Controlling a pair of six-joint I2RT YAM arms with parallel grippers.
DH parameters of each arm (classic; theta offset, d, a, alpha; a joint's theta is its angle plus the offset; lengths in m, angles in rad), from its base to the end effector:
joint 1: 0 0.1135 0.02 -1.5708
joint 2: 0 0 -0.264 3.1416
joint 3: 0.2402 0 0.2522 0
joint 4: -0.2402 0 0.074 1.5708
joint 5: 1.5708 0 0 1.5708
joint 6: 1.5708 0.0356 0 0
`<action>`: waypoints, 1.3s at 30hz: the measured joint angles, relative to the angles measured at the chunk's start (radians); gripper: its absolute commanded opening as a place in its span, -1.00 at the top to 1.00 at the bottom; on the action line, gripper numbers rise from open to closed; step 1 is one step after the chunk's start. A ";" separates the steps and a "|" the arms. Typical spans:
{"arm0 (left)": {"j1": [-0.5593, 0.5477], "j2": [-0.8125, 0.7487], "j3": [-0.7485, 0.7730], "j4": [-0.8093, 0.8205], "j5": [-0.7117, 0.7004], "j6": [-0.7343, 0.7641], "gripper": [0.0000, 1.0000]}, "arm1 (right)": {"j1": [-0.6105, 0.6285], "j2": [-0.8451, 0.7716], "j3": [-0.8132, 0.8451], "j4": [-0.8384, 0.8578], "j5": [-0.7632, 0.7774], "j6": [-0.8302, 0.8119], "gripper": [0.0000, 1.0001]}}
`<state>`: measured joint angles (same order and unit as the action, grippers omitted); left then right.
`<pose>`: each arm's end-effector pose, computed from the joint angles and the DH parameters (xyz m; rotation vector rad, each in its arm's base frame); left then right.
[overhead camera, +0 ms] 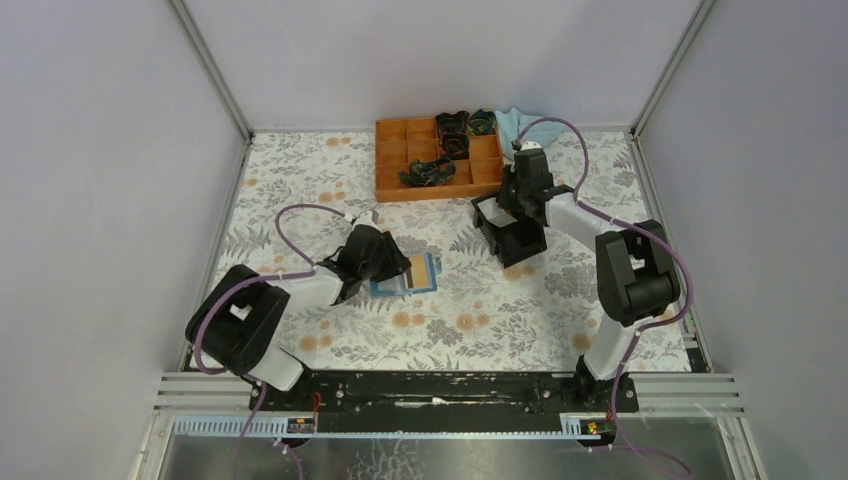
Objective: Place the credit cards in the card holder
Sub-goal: Pick up the credit card from the storage box.
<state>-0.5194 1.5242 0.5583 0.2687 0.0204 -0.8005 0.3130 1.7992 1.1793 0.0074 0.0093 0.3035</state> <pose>0.2430 -0.1398 0.1395 -0.3210 2.3497 -0.6979 0.3842 0.1240 0.2142 -0.0051 2.2035 0.3375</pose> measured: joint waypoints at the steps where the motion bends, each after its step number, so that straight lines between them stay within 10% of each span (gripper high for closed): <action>1: 0.000 -0.004 0.000 -0.001 0.000 0.000 0.03 | 0.000 -0.002 -0.001 -0.002 0.000 0.000 0.73; 39: 0.000 -0.096 0.008 -0.033 -0.003 0.000 -0.03 | 0.007 -0.153 -0.068 -0.152 0.159 -0.064 1.00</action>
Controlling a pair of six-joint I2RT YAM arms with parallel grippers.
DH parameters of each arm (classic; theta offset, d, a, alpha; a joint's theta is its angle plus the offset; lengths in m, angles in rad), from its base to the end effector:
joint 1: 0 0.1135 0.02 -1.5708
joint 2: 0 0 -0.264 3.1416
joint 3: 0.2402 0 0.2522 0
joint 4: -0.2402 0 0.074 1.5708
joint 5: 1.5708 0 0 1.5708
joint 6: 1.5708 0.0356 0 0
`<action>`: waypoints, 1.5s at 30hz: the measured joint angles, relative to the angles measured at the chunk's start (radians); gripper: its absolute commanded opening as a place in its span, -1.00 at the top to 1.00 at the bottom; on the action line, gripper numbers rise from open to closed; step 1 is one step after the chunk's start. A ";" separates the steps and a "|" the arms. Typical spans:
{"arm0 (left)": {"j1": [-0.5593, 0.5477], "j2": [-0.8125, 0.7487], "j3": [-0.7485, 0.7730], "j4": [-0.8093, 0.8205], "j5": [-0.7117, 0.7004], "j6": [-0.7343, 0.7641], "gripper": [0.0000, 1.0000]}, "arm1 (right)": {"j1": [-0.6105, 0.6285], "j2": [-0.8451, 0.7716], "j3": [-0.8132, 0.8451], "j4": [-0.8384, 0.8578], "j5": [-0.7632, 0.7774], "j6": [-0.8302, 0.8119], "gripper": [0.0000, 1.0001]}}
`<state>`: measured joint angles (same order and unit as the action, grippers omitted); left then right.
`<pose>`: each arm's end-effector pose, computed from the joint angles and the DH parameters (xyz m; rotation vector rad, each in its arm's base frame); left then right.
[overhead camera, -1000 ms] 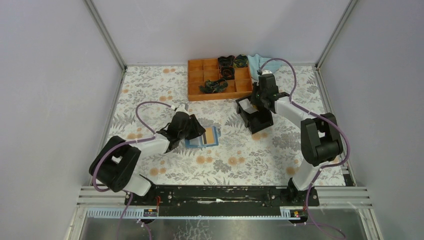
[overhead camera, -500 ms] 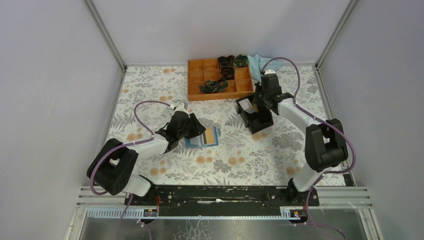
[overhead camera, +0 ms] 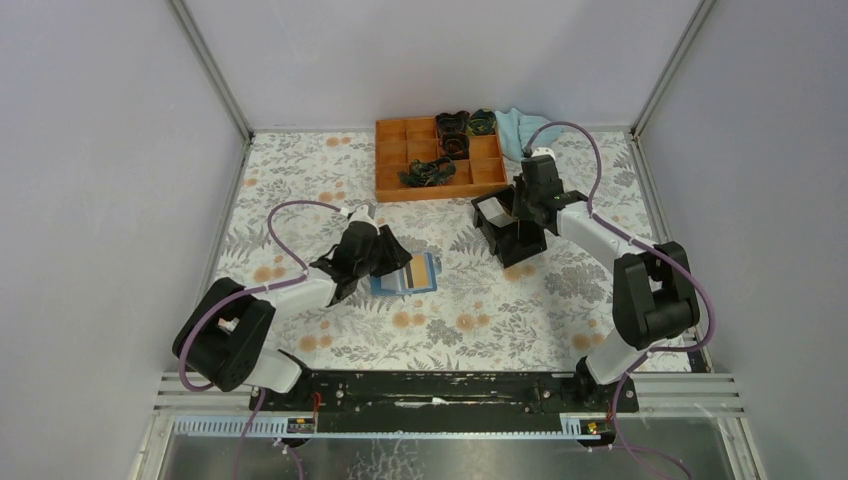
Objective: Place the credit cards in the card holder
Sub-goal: Pick up the credit card from the storage box.
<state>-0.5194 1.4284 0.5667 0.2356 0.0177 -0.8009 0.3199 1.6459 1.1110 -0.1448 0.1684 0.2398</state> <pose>0.2396 -0.1377 0.1638 -0.3126 2.2802 -0.7372 0.3493 0.1094 0.2349 0.0005 2.2416 0.1138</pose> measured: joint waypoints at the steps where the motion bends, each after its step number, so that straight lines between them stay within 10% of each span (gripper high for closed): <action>1: 0.000 0.000 0.000 0.000 0.000 0.000 -0.03 | 0.000 -0.004 -0.007 -0.001 0.002 0.000 1.00; 45: 0.000 -0.003 -0.007 0.003 0.000 -0.001 -0.03 | 0.001 -0.010 -0.092 -0.020 0.031 0.008 0.86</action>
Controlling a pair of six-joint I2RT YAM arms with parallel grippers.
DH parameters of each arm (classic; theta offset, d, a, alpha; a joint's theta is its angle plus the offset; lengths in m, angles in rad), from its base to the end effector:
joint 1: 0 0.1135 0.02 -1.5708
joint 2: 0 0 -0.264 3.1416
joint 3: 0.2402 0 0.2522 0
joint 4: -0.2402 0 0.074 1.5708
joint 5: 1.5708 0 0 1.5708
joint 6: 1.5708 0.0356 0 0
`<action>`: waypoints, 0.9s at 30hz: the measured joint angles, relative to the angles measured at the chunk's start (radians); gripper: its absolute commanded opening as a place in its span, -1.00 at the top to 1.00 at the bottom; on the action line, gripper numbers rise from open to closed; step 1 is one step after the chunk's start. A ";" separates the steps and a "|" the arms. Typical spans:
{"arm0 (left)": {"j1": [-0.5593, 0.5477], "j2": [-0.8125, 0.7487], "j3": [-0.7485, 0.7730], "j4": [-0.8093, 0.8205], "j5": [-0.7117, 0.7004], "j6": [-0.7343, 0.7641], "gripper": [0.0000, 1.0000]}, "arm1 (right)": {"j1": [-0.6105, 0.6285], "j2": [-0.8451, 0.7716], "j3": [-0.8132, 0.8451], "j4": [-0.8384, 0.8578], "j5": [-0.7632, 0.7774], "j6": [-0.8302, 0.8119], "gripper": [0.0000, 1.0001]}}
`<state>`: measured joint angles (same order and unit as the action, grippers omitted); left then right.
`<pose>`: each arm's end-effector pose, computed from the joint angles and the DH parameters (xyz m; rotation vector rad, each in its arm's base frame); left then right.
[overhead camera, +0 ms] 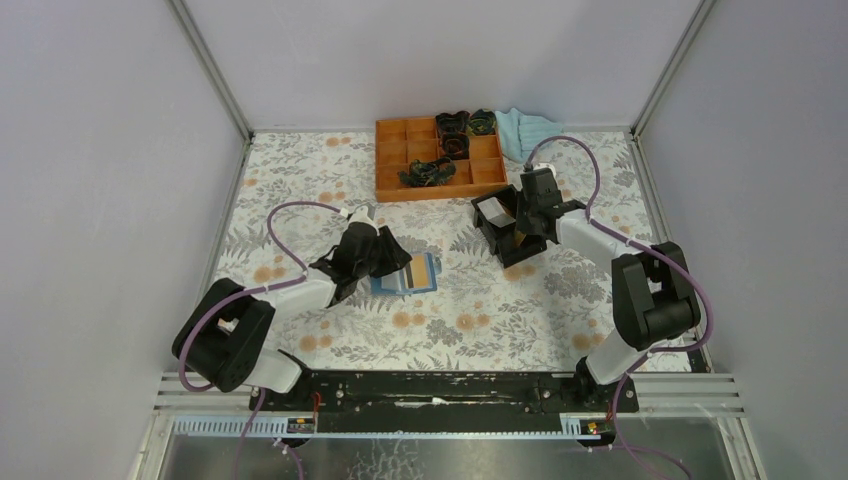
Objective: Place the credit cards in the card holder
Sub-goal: Pick up the credit card from the storage box.
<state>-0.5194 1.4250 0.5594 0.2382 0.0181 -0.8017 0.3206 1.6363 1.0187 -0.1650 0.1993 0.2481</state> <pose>0.2383 -0.1370 0.1627 -0.3135 2.2816 -0.7373 0.3334 0.1033 0.2072 0.0124 2.3344 0.0483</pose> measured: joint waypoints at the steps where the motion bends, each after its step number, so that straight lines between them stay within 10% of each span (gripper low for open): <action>1: 0.000 0.000 -0.001 0.000 0.000 0.000 -0.03 | 0.000 0.000 0.000 -0.002 -0.001 0.002 0.94; 27: 0.000 -0.046 -0.042 0.083 0.077 -0.015 -0.10 | 0.097 -0.350 -0.017 -0.030 -0.218 -0.008 1.00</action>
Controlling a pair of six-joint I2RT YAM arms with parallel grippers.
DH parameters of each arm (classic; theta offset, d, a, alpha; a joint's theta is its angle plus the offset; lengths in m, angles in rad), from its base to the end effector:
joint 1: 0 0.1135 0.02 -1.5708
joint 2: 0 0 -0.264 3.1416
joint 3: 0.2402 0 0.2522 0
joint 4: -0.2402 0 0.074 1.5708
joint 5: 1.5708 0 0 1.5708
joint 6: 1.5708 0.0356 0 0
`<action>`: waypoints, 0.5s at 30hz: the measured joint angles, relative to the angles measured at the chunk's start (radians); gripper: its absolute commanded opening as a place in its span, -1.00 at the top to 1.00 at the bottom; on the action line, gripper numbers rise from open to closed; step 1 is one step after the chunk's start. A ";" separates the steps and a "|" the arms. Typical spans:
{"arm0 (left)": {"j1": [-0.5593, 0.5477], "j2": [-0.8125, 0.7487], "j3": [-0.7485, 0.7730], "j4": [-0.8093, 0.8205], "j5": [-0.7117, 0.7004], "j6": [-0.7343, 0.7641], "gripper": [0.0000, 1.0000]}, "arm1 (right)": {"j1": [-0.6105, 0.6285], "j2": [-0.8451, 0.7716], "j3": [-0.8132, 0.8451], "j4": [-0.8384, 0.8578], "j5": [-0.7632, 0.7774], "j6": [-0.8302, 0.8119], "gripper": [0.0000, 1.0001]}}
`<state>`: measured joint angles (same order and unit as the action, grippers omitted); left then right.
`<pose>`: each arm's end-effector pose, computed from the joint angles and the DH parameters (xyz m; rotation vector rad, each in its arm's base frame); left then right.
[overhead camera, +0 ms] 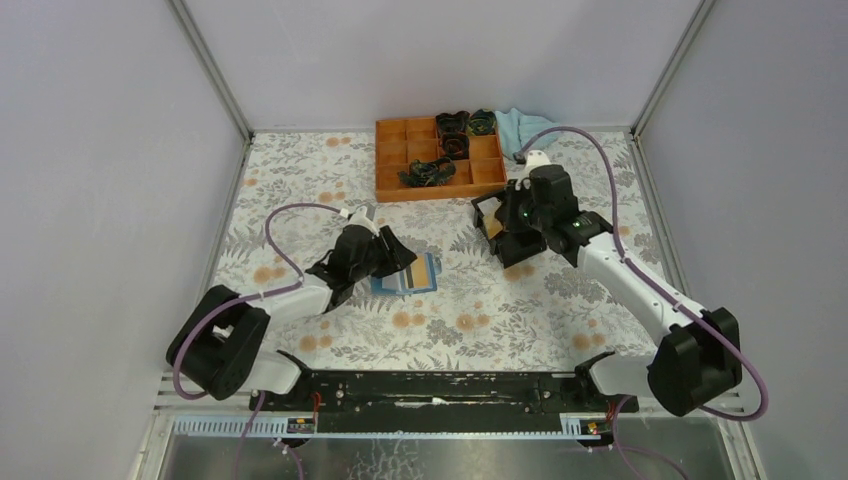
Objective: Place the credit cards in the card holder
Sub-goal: Pick up the credit card from the storage box.
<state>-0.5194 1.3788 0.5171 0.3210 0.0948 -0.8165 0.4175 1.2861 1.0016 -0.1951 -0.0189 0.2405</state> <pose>0.2314 -0.1362 0.1695 -0.2721 2.2244 -0.8688 0.2694 0.1202 0.3051 -0.1955 2.0685 0.4261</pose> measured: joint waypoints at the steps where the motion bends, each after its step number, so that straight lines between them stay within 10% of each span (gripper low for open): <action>1: 0.000 0.002 -0.002 0.008 0.006 0.000 -0.10 | 0.012 0.007 0.004 -0.006 -0.032 0.002 1.00; 15: 0.027 -0.057 -0.133 0.134 0.065 0.024 -0.13 | 0.060 0.220 0.034 0.003 -0.458 0.047 1.00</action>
<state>-0.4927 1.3220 0.3843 0.4553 0.1600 -0.7925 0.4770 1.5063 1.0355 -0.1925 -0.4767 0.2871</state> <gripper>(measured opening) 0.558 0.014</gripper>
